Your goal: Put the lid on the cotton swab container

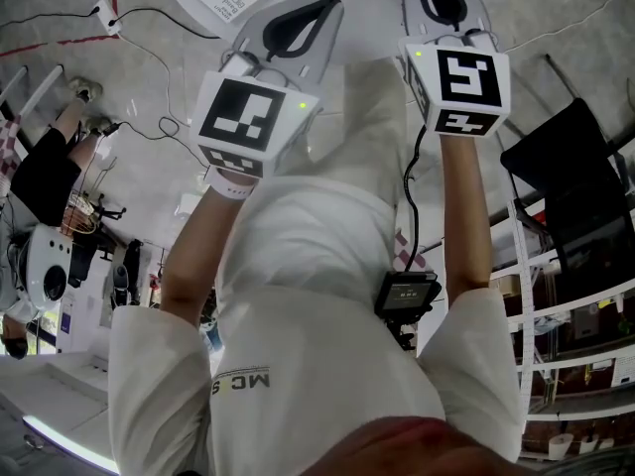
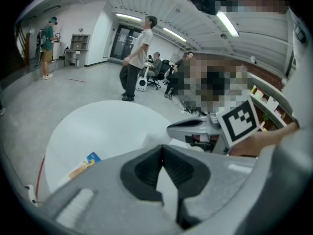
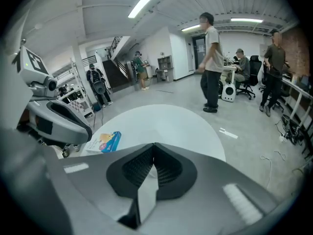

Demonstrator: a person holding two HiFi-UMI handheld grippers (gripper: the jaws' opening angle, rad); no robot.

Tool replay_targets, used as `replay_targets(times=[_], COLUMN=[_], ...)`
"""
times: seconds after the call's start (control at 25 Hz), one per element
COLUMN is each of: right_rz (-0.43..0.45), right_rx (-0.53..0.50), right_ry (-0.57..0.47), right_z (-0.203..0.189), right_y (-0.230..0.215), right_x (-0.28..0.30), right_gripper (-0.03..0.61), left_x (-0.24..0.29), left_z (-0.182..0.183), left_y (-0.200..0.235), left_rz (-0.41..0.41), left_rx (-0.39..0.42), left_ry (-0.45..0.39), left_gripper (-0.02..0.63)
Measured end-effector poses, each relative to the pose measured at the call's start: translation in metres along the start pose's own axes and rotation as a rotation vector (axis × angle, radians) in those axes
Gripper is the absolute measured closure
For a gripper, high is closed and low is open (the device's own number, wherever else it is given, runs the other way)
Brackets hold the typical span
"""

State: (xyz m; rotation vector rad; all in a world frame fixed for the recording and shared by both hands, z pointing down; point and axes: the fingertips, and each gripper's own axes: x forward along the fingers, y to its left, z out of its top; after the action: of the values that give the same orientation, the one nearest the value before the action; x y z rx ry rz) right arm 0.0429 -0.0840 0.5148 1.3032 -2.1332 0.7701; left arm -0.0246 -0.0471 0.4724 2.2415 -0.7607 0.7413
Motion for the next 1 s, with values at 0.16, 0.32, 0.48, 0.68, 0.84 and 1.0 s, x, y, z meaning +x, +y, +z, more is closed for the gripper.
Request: replay_targets(times=[0.16, 0.32, 0.48, 0.68, 0.84, 1.0], right_rz=[-0.008, -0.005, -0.004, -0.010, -0.026, -0.037], right_rx=[0.005, 0.017, 0.001, -0.012, -0.015, -0.041], right_ry=[0.002, 0.021, -0.003, -0.029, -0.047, -0.056], right_z=[0.000, -0.001, 0.008, 0.020, 0.029, 0.036], right_y=[-0.001, -0.001, 0.002, 0.007, 0.010, 0.019], right_x=[0.000, 0.000, -0.005, -0.019, -0.038, -0.058], right_gripper=[0.577, 0.577, 0.577, 0.577, 0.577, 0.577], left_x=[0.001, 0.002, 0.001, -0.005, -0.014, -0.024], left_z=[0.002, 0.006, 0.012, 0.020, 0.030, 0.039], left_y=[-0.001, -0.004, -0.005, -0.013, -0.022, -0.030], left_rz=[-0.004, -0.008, -0.014, -0.018, -0.023, -0.027], left_rx=[0.006, 0.016, 0.031, 0.048, 0.067, 0.088], left_ry=[0.000, -0.002, -0.009, -0.024, -0.042, -0.062], left_gripper=[0.614, 0.614, 0.614, 0.614, 0.614, 0.614])
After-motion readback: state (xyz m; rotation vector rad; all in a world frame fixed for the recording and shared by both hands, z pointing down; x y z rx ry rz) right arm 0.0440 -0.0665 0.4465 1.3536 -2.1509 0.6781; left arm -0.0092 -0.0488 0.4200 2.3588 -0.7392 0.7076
